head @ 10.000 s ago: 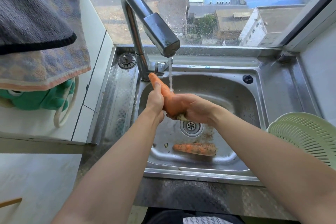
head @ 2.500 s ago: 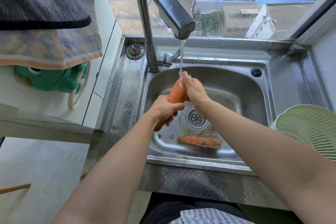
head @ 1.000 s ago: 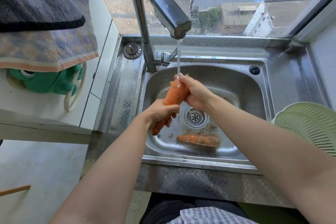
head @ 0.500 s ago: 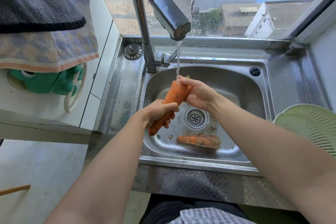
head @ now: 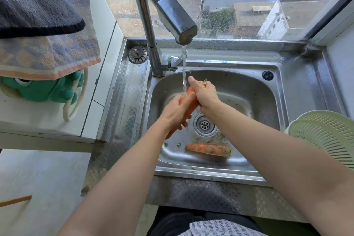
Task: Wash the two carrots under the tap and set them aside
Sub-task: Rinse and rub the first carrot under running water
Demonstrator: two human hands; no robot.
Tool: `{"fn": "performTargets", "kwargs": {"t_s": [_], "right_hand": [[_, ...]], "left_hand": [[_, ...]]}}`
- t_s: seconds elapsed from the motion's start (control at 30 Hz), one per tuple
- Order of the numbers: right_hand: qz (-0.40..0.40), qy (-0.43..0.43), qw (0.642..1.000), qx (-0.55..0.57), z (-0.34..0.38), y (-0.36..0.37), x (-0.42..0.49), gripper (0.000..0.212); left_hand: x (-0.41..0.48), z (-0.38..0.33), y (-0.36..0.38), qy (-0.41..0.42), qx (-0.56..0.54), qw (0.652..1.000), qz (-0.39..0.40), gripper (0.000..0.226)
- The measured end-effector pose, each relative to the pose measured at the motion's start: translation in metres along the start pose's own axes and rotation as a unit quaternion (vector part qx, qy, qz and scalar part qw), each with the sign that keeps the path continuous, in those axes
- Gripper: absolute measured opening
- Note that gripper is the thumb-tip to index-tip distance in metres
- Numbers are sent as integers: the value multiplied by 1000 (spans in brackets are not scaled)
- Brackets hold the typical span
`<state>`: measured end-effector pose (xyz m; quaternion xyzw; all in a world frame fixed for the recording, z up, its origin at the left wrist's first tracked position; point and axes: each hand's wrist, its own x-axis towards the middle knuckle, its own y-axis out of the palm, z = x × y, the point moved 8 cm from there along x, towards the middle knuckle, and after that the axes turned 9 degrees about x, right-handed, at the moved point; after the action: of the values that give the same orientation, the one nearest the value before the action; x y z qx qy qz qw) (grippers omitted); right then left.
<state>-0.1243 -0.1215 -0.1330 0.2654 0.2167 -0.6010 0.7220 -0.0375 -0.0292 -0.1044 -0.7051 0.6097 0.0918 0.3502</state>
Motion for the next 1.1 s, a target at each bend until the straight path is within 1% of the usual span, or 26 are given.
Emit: {"fn": "performTargets", "kwargs": {"t_s": [0.07, 0.1, 0.17, 0.23, 0.27, 0.3, 0.37, 0.47, 0.53, 0.63, 0.7, 0.8, 0.87, 0.9, 0.97, 1.0, 1.03, 1.07, 1.1], "right_hand": [[-26, 21, 999, -4, -3, -4, 2, 53], [-18, 30, 999, 6, -5, -4, 3, 54], [28, 32, 999, 28, -8, 0, 3, 55], [64, 7, 997, 31, -7, 5, 5, 46], [60, -5, 998, 25, -5, 5, 6, 42], [44, -9, 999, 18, -3, 4, 7, 42], [15, -1, 1000, 0, -1, 1, 9, 53], [22, 25, 999, -5, -3, 1, 8, 66], [15, 27, 1000, -6, -5, 0, 10, 66], [-2, 17, 1000, -17, -6, 0, 12, 60], [-2, 19, 1000, -23, -5, 2, 11, 58], [7, 15, 1000, -25, 0, 5, 10, 58], [15, 13, 999, -31, 4, 9, 8, 60], [16, 17, 999, -32, 4, 10, 7, 62], [29, 25, 999, -15, 2, 10, 5, 67], [53, 27, 998, -3, 1, 12, 1, 62], [87, 21, 996, 10, 2, 15, -3, 51], [127, 11, 992, 21, 4, 18, -8, 36], [154, 1, 987, 33, 6, 19, -12, 27]], "left_hand": [[1, -3, -1, 17, 24, 999, -20, 56], [3, -1, -6, 11, 31, 999, -42, 55], [6, 6, -16, -14, 27, 996, -78, 53], [5, 7, -15, -9, 4, 998, -60, 51], [3, 4, -11, 5, -1, 999, -36, 50], [1, 1, -5, 21, 0, 1000, -12, 48], [0, -4, 1, 41, 0, 999, 15, 43], [5, 0, -5, 9, 1, 1000, 7, 46], [6, 2, -8, 0, 13, 1000, 14, 49], [2, -1, -1, 26, 32, 998, 48, 41], [1, -1, -2, 30, 14, 998, 54, 36], [-2, 0, -4, 33, -24, 996, 75, 43], [-2, -1, -5, 33, -24, 996, 74, 40], [0, -1, -6, 25, -14, 998, 64, 42], [5, 0, -10, -8, 9, 999, 39, 56], [7, 2, -14, -33, 9, 999, 26, 63], [7, 5, -16, -58, -4, 998, 20, 69], [6, 7, -16, -79, -37, 996, 27, 72], [4, 7, -13, -93, -80, 991, 45, 73]]}}
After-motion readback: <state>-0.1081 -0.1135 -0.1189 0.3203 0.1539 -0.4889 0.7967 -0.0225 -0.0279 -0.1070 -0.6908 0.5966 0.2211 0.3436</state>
